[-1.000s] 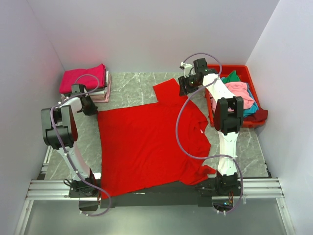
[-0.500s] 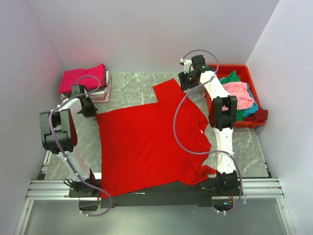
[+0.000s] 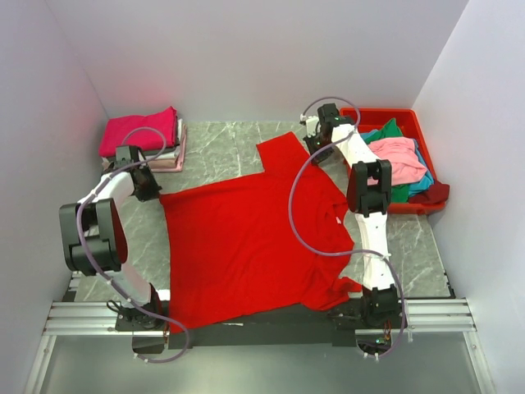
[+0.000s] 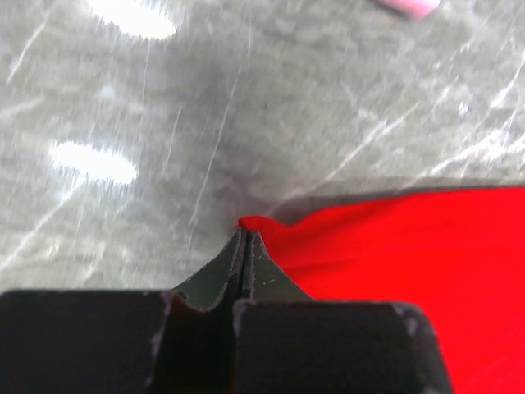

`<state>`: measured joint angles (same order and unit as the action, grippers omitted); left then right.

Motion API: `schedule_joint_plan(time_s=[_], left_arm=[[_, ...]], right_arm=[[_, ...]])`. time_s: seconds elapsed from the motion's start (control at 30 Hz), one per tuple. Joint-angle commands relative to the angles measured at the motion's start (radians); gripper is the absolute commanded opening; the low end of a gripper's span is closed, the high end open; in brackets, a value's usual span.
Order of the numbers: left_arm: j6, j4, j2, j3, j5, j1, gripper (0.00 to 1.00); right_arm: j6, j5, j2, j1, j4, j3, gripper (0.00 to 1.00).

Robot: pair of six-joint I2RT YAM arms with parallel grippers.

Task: Fold and stack the t-shirts
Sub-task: Flatten the tshirt out

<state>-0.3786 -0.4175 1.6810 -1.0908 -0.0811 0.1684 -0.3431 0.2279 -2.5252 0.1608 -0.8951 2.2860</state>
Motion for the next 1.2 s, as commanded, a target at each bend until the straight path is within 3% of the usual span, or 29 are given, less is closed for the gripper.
schedule_joint_plan(time_s=[0.0, 0.3, 0.43, 0.5, 0.57, 0.67, 0.97, 1.17], left_arm=[[0.020, -0.013, -0.099, 0.035, -0.002, -0.001, 0.00], [-0.049, -0.032, -0.271, 0.184, -0.095, 0.036, 0.00], [-0.040, -0.032, -0.303, 0.232, -0.149, 0.036, 0.00], [-0.030, -0.032, -0.305, 0.247, -0.160, 0.034, 0.00], [-0.020, -0.030, -0.302, 0.255, -0.155, 0.034, 0.00], [-0.003, -0.030, -0.302, 0.264, -0.151, 0.036, 0.00], [0.009, -0.009, -0.325, 0.292, -0.169, 0.036, 0.00], [0.015, -0.001, -0.314, 0.289, -0.184, 0.036, 0.00]], right_arm=[[-0.034, 0.044, 0.032, -0.001, -0.070, -0.014, 0.00], [-0.118, 0.080, 0.305, -0.006, -0.042, -0.475, 0.00], [-0.142, 0.090, 0.374, -0.007, -0.036, -0.592, 0.00], [-0.136, 0.085, 0.394, -0.020, -0.016, -0.606, 0.20], [-0.113, 0.067, 0.405, -0.032, 0.013, -0.586, 0.41], [-0.071, 0.044, 0.378, -0.043, 0.027, -0.481, 0.50], [0.146, 0.061, 0.100, -0.055, 0.024, 0.004, 0.52], [0.231, 0.039, 0.032, -0.061, 0.110, 0.046, 0.51]])
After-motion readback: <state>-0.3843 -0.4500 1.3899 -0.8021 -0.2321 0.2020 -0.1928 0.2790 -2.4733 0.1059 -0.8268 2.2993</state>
